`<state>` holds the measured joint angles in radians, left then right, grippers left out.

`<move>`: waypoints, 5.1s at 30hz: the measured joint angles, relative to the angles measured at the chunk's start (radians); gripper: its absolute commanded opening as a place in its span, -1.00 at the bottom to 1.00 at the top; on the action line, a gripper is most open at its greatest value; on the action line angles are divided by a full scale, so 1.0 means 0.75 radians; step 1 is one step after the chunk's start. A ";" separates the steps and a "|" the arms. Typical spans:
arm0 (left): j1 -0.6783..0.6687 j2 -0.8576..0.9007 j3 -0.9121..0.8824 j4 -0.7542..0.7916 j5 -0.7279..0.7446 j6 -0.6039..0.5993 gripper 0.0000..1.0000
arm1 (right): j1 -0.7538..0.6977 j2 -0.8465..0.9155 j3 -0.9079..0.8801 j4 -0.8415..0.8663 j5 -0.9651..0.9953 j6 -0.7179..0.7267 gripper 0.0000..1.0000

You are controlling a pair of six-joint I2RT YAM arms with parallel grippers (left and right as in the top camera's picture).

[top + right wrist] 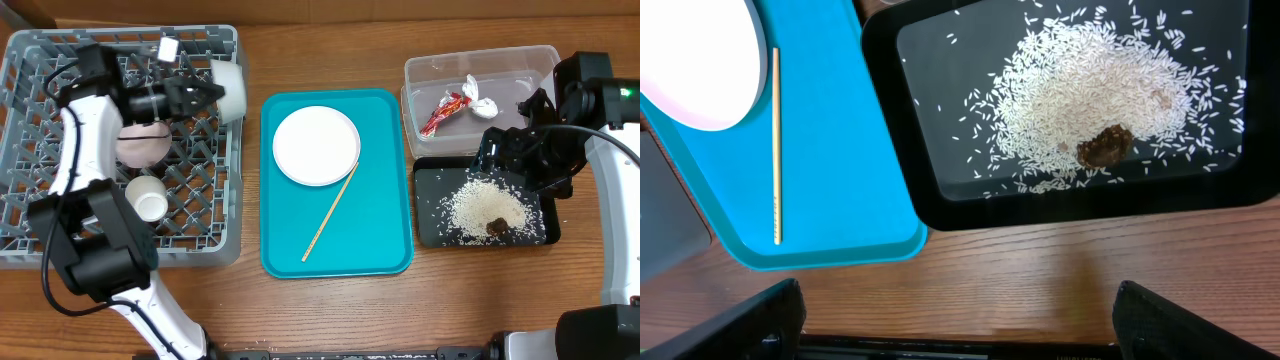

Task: Sort waste into correct bins and load items into the dishwasher
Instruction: 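Carry the grey bowl into the dish rack and release it, then reach to the teal tray and grasp the wooden chopstick with left gripper, then carry the chopstick to the dish rack and drop it in, then grasp the edge of the white plate with the left gripper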

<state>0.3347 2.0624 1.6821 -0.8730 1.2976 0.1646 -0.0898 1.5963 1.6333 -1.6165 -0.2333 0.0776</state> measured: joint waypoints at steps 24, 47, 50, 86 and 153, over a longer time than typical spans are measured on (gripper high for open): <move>0.390 0.003 -0.001 -0.343 -0.134 0.144 0.91 | 0.000 0.000 0.000 0.002 -0.001 0.001 1.00; -0.718 -0.534 -0.015 -0.508 -1.238 -0.353 1.00 | 0.000 0.000 0.000 0.002 0.000 0.001 1.00; -0.894 -0.488 -0.057 -0.507 -1.341 -0.457 1.00 | 0.000 0.000 0.000 0.002 0.000 0.001 1.00; -1.302 0.124 -0.198 -0.452 -1.657 -0.639 -0.68 | 0.000 0.000 0.000 -0.004 -0.005 0.001 1.00; -0.727 -0.423 -0.086 -0.262 -1.578 -0.389 0.32 | 0.000 0.000 0.000 -0.007 -0.004 0.000 1.00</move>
<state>-0.2104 1.7454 1.6173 -1.0698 0.1143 -0.1272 -0.0898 1.5963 1.6333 -1.6218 -0.2363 0.0776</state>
